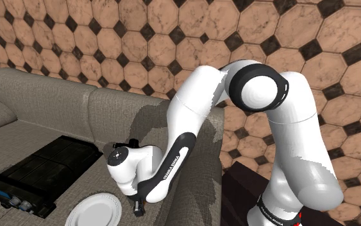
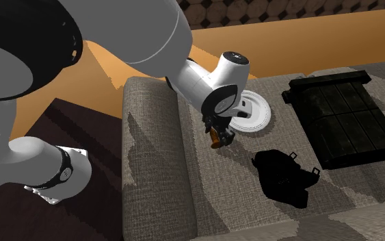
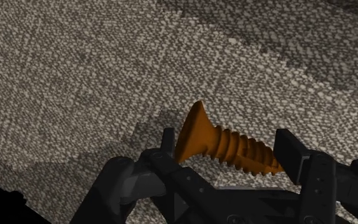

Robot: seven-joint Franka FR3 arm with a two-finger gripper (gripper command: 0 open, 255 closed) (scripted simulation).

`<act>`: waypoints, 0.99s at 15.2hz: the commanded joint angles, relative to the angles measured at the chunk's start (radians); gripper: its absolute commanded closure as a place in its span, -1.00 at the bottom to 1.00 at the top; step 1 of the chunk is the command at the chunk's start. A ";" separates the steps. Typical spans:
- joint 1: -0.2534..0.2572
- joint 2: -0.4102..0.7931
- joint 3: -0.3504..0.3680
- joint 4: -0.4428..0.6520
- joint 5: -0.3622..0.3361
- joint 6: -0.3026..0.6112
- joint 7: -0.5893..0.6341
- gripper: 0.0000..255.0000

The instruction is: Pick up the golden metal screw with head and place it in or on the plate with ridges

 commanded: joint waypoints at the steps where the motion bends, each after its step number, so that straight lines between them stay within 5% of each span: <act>1: -0.004 -0.019 0.006 -0.006 0.008 -0.013 -0.008 1.00; 15: -0.034 -0.187 0.052 -0.031 0.090 -0.145 -0.084 1.00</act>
